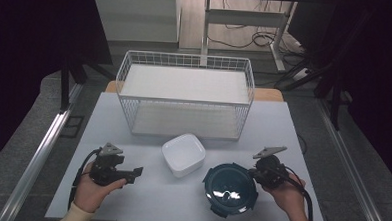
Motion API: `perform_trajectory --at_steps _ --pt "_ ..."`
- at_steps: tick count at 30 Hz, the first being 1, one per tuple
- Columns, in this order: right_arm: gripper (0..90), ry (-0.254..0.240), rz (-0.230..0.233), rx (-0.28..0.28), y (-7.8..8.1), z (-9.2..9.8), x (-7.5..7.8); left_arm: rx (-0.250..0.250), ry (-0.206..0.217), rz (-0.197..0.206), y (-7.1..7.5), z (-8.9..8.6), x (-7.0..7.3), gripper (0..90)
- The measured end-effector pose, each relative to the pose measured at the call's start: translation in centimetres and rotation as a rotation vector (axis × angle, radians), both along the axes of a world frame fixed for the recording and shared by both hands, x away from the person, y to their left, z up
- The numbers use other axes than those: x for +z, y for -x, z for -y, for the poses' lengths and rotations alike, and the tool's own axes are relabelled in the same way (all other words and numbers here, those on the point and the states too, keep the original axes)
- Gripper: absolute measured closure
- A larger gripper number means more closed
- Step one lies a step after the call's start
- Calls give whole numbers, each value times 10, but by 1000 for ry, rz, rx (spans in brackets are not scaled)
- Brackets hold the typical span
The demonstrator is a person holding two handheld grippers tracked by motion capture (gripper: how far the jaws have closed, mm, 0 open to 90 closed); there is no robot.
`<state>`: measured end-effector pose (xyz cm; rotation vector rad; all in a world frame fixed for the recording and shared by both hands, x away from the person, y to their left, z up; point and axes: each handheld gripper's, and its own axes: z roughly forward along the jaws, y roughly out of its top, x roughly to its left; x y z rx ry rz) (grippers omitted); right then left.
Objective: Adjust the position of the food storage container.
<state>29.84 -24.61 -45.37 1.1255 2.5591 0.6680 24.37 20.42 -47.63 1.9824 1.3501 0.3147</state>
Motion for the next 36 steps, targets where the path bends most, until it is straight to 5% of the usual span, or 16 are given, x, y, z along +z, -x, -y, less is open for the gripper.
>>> perform_trajectory --at_steps 36 --pt "900 -5 73 167 5 -61 -7 -22 -11 -19 -1 7 -6 192"
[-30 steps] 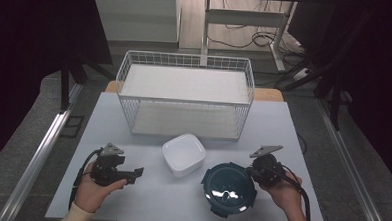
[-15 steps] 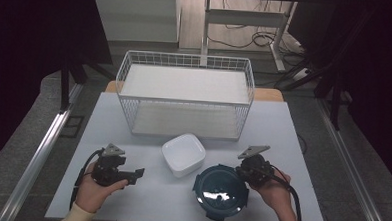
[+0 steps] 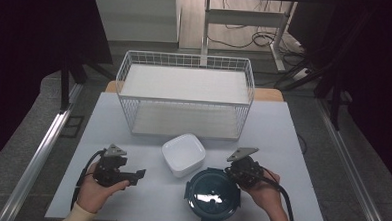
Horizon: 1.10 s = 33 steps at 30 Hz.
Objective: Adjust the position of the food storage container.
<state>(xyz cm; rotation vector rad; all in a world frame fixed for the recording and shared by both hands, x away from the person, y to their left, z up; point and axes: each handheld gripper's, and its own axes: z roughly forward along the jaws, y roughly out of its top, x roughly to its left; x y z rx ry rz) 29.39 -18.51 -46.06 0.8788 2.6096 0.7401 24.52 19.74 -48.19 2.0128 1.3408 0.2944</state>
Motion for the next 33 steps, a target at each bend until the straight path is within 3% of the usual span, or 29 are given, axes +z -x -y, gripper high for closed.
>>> perform_trajectory --at_steps 6,9,11,13,16,21,23,26,27,30,33 --pt "900 -8 2 10 1 -2 -1 0 -1 -1 0 0 0 192" --pt "898 -57 -18 9 -3 3 -3 0 0 2 0 0 0 192" --pt "898 -57 -12 0 -3 4 -3 -1 3 9 1 -1 2 192" --pt "898 -64 -2 -36 -2 11 -1 5 10 21 3 -1 5 192" --pt "897 -149 0 -120 3 31 6 7 25 39 5 -2 9 193" --pt "871 -202 -12 -142 13 46 7 0 47 47 7 -1 12 193" --pt "756 -225 -26 -152 17 52 5 0 51 48 7 -1 13 192" --pt "468 -273 -45 -188 22 60 3 5 65 56 9 -1 14 210" --pt "411 -292 -56 -190 22 63 2 5 68 57 9 -1 14 215" --pt "316 -338 -75 -204 22 69 1 -1 79 57 10 -1 15 218" --pt "278 -375 -92 -216 21 74 1 -6 104 54 10 -1 16 217"
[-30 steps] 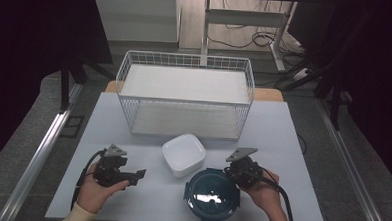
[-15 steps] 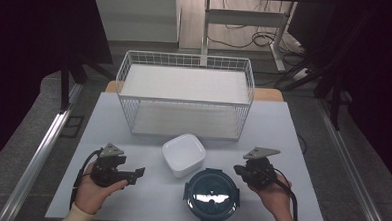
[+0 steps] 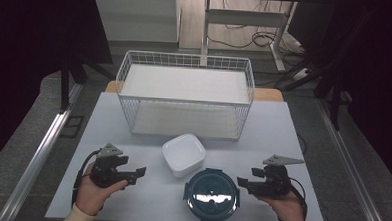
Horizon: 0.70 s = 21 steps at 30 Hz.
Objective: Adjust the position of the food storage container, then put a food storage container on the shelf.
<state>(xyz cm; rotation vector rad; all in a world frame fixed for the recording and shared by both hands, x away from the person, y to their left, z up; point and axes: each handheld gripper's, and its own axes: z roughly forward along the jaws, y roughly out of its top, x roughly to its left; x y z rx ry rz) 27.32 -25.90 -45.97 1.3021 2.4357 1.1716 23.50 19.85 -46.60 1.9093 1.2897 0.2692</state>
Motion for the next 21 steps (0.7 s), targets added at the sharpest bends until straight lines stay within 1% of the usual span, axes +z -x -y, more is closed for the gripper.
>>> perform_trajectory --at_steps 2,5,10,12,13,15,16,18,21 --pt "269 -7 0 -2 -1 3 0 -5 12 -2 0 0 1 219" --pt "268 -17 0 -3 -1 5 -1 -15 10 -4 0 0 1 227" --pt "263 -31 -4 0 -2 7 -1 -24 21 -2 1 2 1 229" --pt "260 -40 -3 1 -1 6 -1 -20 24 7 2 3 2 230" --pt "258 -50 -5 4 -1 6 -1 -13 28 19 3 3 3 233" --pt "256 -89 -14 15 -1 5 1 -4 40 34 6 3 5 237" --pt "254 -98 -10 16 -2 5 2 -3 45 42 7 4 6 237" --pt "241 -92 -8 20 -4 2 3 2 53 53 10 4 9 230" --pt "232 -81 -16 32 -4 -1 2 -3 72 56 12 6 12 230"
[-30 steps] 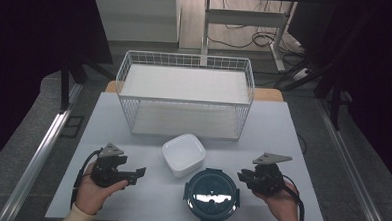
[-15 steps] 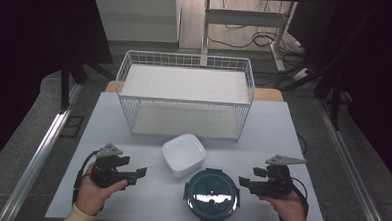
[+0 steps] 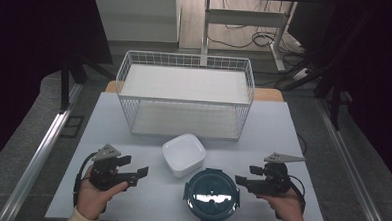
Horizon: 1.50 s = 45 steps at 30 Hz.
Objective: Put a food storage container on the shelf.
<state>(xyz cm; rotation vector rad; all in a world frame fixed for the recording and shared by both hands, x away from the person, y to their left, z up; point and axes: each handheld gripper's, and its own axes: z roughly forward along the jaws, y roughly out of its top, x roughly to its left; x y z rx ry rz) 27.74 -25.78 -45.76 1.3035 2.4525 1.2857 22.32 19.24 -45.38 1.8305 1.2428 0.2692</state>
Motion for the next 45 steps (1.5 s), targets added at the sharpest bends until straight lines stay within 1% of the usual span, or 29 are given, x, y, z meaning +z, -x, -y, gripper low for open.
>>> perform_trajectory --at_steps 3,8,12,16,21,24,26,27,31,34,35,37,43,45 --pt "226 -1 -5 10 1 -1 -1 -16 11 -8 1 4 1 231" --pt "199 10 -8 20 3 -4 -1 -45 18 -36 3 14 1 229" --pt "182 10 -9 14 5 -5 1 -67 40 -80 4 24 0 220" --pt "177 14 -8 12 7 -7 3 -70 51 -112 5 33 -2 214" --pt "177 19 -10 14 10 -6 3 -83 60 -132 4 39 -5 214" --pt "173 23 -15 13 11 -6 1 -93 57 -142 2 42 -7 212" --pt "170 19 -22 12 13 -7 -1 -83 59 -150 0 45 -9 190" --pt "170 19 -22 12 13 -7 -1 -82 67 -155 -1 46 -9 190" --pt "164 22 -34 16 17 -9 -4 -111 98 -175 -4 53 -12 181" --pt "160 10 -44 17 20 -10 -4 -122 108 -189 -6 58 -15 175" --pt "159 -6 -55 17 22 -11 -5 -127 110 -193 -6 60 -16 174" --pt "159 -12 -62 14 24 -12 -5 -137 116 -204 -7 65 -18 175" --pt "155 -33 -91 10 26 -18 -7 -192 140 -246 -8 82 -26 184" --pt "152 -37 -96 7 27 -20 -8 -198 149 -261 -8 86 -29 186"
